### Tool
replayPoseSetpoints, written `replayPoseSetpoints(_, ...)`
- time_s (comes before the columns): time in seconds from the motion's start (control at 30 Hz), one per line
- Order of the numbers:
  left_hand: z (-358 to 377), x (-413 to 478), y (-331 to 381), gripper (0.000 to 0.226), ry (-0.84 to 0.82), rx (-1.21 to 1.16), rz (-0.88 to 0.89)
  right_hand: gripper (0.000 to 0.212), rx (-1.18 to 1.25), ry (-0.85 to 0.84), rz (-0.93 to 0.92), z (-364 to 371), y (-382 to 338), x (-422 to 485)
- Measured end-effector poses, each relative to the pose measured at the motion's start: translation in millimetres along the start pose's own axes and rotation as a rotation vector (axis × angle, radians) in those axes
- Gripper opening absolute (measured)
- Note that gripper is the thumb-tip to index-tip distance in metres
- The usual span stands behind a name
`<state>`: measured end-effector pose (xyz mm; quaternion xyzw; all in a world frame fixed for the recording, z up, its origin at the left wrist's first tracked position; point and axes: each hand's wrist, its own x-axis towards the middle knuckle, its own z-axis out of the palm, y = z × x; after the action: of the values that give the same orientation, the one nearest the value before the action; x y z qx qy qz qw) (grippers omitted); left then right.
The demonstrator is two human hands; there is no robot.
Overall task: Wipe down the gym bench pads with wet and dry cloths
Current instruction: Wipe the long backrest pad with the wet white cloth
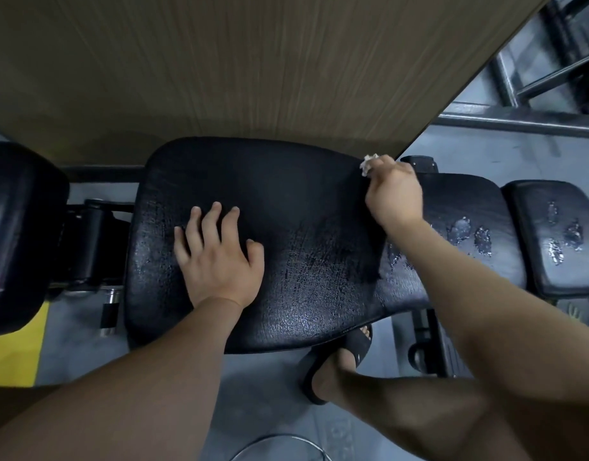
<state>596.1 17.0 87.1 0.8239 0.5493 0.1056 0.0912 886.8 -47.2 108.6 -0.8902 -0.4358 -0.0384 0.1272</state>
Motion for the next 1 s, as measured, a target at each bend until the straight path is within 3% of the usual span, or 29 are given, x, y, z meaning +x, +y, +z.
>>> replayPoseSetpoints(0.07, 0, 0, -1, 0.058, 0.001, 0.001, 0.002, 0.042, 0.012, 0.016, 0.022, 6, -26, 0)
replayPoseSetpoints(0.23, -1, 0, -1, 0.058, -0.004, 0.004, 0.001, 0.038, 0.022, -0.112, -0.436, 6, -47, -16)
replayPoseSetpoints(0.3, 0, 0, -1, 0.058, -0.004, 0.007, 0.003, 0.039, 0.009, -0.075, -0.353, 2, -31, -6)
replayPoseSetpoints(0.37, 0, 0, -1, 0.058, -0.006, 0.006, 0.002, 0.04, -0.001, -0.018, -0.132, 6, -25, 7)
replayPoseSetpoints(0.43, 0, 1, 0, 0.058, -0.009, -0.002, -0.002, 0.043, 0.01, -0.014, -0.038, 11, -48, 11)
replayPoseSetpoints(0.6, -1, -1, 0, 0.058, -0.003, -0.014, -0.003, 0.043, 0.02, -0.1, -0.348, 14, -64, 9)
replayPoseSetpoints(0.7, -1, 0, -1, 0.058, -0.005, -0.008, -0.004, 0.046, -0.009, -0.063, -0.113, 10, -39, 22)
replayPoseSetpoints(0.8, -2, 0, -1, 0.057, -0.006, -0.005, 0.004, 0.032, -0.057, -0.116, 0.09, 12, -46, 33)
replayPoseSetpoints(1.0, -5, 0, 1, 0.059, -0.033, -0.008, -0.011, 0.025, 0.132, -0.343, -0.084, 13, -101, 66)
